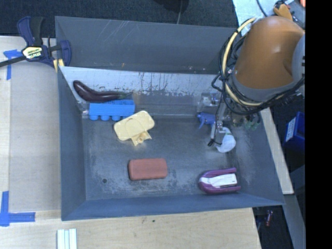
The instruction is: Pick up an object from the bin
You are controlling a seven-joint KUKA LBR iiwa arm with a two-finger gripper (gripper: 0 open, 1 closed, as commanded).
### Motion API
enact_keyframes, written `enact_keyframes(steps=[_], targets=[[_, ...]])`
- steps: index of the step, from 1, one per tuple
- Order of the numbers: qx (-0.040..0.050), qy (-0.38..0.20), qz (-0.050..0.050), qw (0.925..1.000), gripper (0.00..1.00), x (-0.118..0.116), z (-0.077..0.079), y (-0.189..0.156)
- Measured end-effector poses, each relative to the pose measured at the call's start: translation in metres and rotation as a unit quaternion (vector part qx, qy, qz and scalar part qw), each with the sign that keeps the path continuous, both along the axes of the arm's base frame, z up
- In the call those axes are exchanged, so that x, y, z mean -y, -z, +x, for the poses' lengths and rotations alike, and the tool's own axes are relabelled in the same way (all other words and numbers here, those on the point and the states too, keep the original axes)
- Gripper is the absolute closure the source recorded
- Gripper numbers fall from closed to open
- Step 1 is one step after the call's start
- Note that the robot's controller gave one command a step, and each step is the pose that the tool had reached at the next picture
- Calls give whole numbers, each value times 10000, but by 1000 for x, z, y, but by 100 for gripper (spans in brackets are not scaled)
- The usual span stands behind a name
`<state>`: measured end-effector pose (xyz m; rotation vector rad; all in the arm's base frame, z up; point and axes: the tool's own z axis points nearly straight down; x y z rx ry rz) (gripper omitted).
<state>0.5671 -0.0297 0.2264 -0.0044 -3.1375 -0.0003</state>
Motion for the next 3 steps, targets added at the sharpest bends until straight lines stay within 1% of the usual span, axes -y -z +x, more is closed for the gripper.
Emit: enact_keyframes(steps=[1, 2, 3], targets=[[41, -6, -2, 10000, 0, 0, 2, -4], [70, 454, -3, 9989, 0, 71, 40, 137], [124, 2552, 19, 9668, 0, 75, 46, 155]])
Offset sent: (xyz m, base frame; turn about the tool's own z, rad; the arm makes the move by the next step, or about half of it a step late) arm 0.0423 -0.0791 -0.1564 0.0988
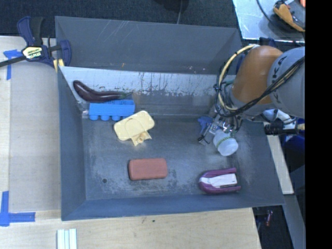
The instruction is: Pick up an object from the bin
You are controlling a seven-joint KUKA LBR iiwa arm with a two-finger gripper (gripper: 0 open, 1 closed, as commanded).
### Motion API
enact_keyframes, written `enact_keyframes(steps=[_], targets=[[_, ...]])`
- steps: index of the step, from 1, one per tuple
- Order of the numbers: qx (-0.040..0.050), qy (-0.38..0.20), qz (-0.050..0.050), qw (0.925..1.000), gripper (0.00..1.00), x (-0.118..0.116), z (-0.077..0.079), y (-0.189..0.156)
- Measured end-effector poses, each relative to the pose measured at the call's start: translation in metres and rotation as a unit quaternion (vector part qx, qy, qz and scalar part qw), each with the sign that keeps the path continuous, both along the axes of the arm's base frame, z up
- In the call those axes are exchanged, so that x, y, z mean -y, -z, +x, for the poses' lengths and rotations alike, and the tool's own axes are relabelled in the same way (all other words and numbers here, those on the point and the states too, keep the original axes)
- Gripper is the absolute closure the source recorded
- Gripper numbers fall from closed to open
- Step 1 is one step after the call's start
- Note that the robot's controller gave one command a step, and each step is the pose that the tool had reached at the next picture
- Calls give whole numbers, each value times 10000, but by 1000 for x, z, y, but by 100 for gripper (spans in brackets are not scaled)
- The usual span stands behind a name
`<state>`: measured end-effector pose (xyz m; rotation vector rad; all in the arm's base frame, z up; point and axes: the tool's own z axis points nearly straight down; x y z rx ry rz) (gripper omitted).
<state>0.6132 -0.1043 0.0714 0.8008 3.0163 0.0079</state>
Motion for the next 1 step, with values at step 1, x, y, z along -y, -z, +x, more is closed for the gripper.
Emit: enact_keyframes(steps=[1], targets=[[-83, 334, -27, 9994, 0, -12, 9, 1]])
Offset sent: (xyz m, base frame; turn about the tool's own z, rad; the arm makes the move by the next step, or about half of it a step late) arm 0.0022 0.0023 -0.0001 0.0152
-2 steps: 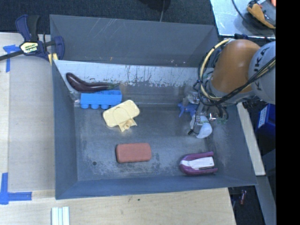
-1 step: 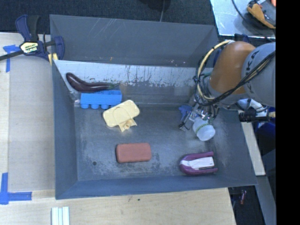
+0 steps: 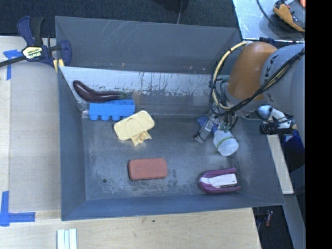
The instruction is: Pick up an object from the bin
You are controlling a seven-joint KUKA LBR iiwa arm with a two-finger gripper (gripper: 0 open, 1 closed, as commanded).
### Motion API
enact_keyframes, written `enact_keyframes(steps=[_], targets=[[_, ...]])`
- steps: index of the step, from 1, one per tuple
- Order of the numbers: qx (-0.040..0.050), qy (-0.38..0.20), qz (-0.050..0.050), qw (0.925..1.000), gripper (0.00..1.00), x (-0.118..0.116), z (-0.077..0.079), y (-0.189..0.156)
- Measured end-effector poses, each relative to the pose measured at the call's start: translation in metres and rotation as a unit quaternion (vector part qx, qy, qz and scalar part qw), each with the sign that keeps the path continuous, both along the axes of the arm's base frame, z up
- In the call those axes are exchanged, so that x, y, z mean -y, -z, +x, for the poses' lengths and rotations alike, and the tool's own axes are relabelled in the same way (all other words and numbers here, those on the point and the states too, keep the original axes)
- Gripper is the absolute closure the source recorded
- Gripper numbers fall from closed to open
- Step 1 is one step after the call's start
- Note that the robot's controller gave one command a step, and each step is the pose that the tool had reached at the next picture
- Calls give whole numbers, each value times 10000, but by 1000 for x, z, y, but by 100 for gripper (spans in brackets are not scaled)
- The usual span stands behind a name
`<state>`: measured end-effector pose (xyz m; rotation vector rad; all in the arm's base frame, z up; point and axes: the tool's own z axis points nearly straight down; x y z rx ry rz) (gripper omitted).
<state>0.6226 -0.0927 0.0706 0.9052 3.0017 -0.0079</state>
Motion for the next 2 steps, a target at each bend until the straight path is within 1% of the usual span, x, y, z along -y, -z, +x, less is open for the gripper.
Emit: enact_keyframes(steps=[1, 2], targets=[[61, -265, 28, 9996, 0, 10, -7, -1], [35, -63, -5, 10000, 100, 2, 0, -1]])
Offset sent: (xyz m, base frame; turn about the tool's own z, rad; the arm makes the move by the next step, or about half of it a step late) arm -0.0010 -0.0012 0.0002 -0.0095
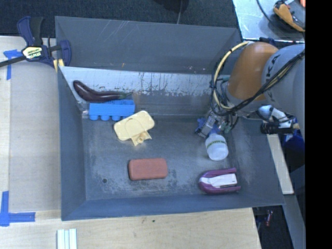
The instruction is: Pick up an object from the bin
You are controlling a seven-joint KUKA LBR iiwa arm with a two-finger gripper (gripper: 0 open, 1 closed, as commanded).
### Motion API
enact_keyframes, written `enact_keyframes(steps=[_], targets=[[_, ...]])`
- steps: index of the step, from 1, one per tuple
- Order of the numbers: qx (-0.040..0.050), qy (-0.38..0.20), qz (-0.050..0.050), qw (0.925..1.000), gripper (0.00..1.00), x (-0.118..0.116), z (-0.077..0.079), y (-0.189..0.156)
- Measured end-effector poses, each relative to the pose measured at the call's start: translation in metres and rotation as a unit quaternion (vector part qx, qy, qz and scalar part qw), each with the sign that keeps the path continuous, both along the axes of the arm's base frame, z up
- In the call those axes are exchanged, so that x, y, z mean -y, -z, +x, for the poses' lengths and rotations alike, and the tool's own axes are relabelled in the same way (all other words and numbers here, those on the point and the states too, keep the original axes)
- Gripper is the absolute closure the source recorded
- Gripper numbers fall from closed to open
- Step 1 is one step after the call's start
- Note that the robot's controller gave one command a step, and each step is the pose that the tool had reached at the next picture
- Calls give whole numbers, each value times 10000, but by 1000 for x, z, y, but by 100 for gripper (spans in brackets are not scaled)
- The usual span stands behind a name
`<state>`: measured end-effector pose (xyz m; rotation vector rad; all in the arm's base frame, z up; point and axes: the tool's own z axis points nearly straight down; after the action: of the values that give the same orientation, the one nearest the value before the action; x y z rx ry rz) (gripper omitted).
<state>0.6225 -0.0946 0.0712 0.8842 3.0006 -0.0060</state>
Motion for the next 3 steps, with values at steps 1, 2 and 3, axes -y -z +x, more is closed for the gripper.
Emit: enact_keyframes(steps=[1, 2, 3], targets=[[-1, -2, 0, 10000, 100, 0, 0, 0], [-43, -7, 7, 10000, 100, 0, -3, -38], [6, -16, -2, 10000, 100, 1, 0, -65]])
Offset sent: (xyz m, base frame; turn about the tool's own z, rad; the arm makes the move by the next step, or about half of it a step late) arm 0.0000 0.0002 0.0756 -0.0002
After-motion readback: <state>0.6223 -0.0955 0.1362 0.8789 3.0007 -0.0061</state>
